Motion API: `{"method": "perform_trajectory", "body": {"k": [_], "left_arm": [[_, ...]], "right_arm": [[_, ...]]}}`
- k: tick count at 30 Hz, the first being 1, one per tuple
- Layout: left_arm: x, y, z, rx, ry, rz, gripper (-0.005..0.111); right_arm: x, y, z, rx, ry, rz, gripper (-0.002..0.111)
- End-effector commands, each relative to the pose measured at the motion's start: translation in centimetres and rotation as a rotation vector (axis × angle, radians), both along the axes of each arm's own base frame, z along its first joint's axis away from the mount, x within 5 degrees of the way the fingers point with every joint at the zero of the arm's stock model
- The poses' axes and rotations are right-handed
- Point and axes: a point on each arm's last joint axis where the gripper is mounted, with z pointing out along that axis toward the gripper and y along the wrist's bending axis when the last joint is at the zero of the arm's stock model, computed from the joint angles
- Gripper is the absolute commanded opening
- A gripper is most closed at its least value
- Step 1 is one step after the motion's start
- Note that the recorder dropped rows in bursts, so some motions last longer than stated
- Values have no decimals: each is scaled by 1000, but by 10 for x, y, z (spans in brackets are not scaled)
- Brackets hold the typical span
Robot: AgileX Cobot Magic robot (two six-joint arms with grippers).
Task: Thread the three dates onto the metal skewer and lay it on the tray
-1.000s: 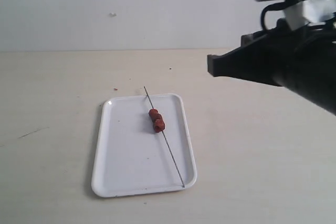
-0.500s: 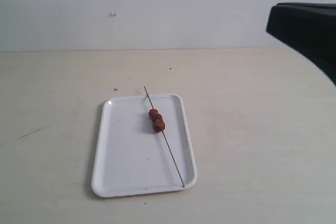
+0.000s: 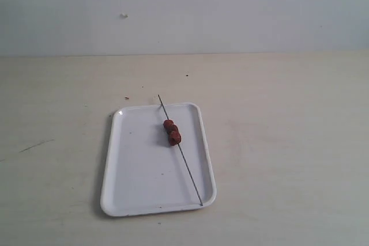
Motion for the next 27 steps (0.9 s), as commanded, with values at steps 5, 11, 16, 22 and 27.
{"method": "perform_trajectory", "body": {"k": [5,11,16,22,27], "left_arm": [[1,0,-2,1,7,-1,0],[1,0,-2,1,7,-1,0],[1,0,-2,1,7,-1,0],[1,0,-2,0,8,3,0],[1,0,-2,0,8,3,0]], "right_arm": [[2,-36,-8,-71,-89,-357,0],[-9,-66,-17,0,-94,-701,0],[-9,-70,-19,-3,-94,-764,0],[-4,-60,-44,-178,-19,-659,0],[-4,-72,-91,-92,135,-807,0]]}}
